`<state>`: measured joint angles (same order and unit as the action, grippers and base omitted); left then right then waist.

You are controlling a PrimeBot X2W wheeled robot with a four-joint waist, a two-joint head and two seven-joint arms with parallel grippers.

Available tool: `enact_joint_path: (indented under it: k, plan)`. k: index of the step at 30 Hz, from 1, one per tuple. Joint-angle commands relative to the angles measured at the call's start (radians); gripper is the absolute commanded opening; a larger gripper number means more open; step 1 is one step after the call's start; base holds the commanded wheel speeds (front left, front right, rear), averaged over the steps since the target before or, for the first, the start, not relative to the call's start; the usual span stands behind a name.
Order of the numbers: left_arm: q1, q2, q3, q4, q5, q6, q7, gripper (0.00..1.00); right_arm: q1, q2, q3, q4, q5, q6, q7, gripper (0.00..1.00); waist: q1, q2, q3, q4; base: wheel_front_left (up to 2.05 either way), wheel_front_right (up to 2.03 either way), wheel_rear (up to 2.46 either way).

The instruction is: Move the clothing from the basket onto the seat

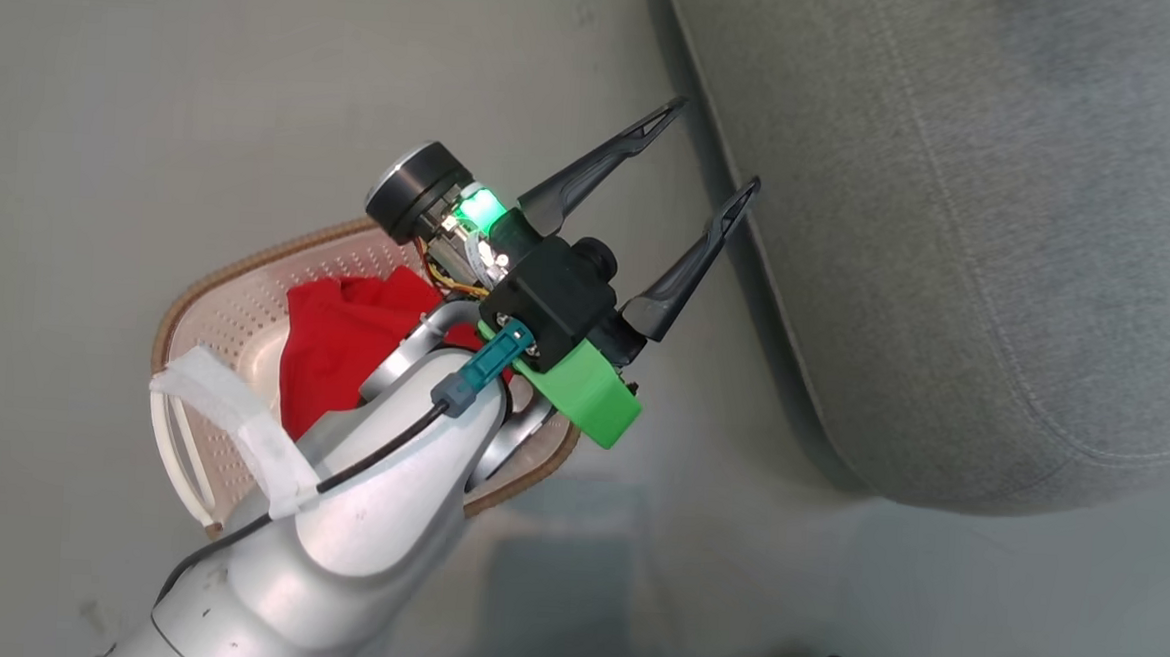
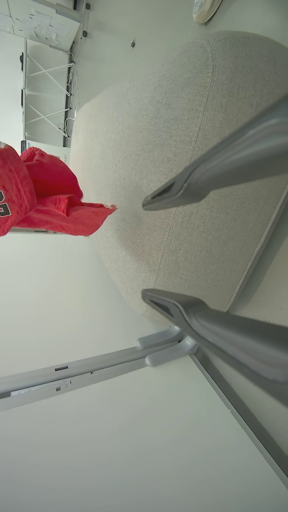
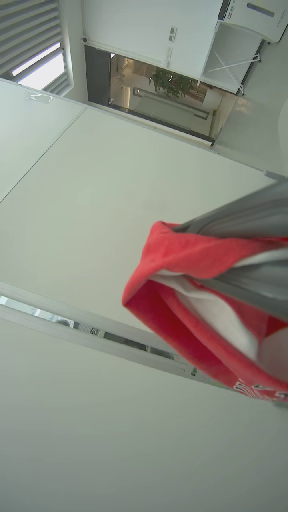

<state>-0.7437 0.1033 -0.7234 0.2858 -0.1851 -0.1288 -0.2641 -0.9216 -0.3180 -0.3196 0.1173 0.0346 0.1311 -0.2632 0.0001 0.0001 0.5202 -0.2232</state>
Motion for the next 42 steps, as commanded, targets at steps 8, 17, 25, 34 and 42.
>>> enact_joint_path:
  k: [8, 17, 25, 34, 42]
  plan:
    - [-0.062, 0.007, -0.012, -0.007, 0.01, -0.002, -0.001, 1.0, -0.131, -0.063, -0.044, 0.221, 0.036, -0.001, -0.002, 0.0, -0.0001, -0.0001, 0.146, 0.055, 0.0, 0.0, 0.0]
    - [-0.091, 0.004, -0.033, -0.008, 0.007, -0.003, -0.001, 1.0, -0.165, -0.067, -0.066, 0.525, -0.01, -0.001, -0.002, 0.0, -0.0001, -0.0001, 0.194, 0.077, 0.0, 0.0, 0.0]
    - [-0.095, -0.002, -0.04, -0.007, 0.002, -0.003, -0.001, 1.0, -0.155, -0.072, -0.097, 0.705, -0.032, -0.001, -0.002, 0.0, -0.0001, -0.0001, 0.202, 0.094, 0.0, 0.0, 0.0]
    - [-0.074, -0.008, -0.03, -0.004, -0.004, -0.003, -0.001, 1.0, -0.091, -0.049, -0.089, 0.658, 0.016, -0.001, -0.002, 1.0, -0.0001, -0.0001, 0.15, 0.086, 0.0, 0.0, 0.0]
    - [-0.012, -0.015, -0.006, -0.006, -0.016, 0.003, -0.001, 1.0, 0.112, -0.006, -0.052, 0.479, 0.054, -0.001, -0.002, 1.0, -0.0001, -0.0001, 0.04, 0.081, 0.0, 0.0, 0.0]
